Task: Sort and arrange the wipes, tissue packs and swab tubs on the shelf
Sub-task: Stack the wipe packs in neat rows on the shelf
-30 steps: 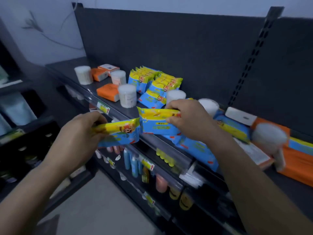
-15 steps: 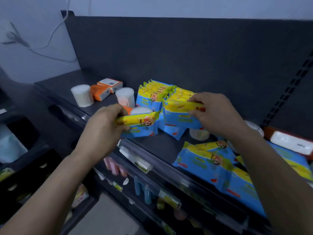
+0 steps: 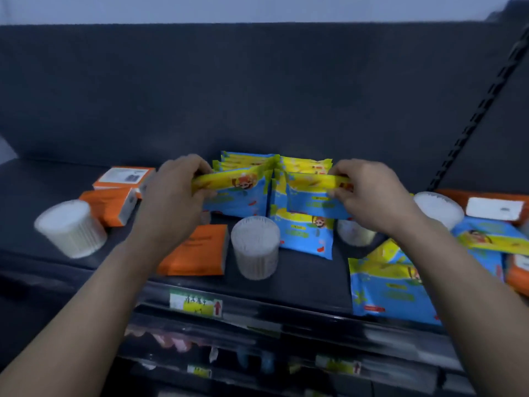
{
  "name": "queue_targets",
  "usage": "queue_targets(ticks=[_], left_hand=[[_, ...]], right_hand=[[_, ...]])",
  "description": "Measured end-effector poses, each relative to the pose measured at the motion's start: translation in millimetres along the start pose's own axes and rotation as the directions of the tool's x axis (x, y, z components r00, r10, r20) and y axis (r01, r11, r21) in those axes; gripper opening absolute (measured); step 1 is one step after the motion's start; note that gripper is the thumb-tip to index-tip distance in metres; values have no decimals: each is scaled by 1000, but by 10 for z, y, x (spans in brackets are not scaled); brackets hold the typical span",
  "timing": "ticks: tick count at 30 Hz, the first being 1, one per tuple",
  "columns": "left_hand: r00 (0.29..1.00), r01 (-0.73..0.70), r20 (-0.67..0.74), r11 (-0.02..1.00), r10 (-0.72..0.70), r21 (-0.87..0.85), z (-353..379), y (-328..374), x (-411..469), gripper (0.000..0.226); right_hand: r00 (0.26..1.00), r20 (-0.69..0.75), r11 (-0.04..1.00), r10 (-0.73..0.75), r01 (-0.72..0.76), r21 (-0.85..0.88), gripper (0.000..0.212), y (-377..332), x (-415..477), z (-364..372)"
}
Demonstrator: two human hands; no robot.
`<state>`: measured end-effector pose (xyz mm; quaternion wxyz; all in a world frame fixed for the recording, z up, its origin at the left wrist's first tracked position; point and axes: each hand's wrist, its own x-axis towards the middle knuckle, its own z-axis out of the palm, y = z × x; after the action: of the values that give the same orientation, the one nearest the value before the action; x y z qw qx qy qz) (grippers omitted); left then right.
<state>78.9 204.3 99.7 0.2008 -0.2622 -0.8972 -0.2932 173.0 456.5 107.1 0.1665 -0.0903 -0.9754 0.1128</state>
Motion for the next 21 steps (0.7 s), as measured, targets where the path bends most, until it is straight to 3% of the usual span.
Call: queue_targets(ticks=[7, 12, 21], left_hand=[[991, -36, 129, 999, 37, -7, 315, -199, 309, 24], [961, -10, 277, 1000, 4, 18, 529, -257, 360, 23], [925, -118, 374, 985, 64, 124, 852, -547, 371, 29]], right_hand=[[990, 120, 995, 73, -63, -79, 32, -48, 110, 288], [966, 254, 997, 56, -43, -57, 12, 12, 189, 495], [909, 417, 994, 17, 29, -103, 39, -22, 316, 629]])
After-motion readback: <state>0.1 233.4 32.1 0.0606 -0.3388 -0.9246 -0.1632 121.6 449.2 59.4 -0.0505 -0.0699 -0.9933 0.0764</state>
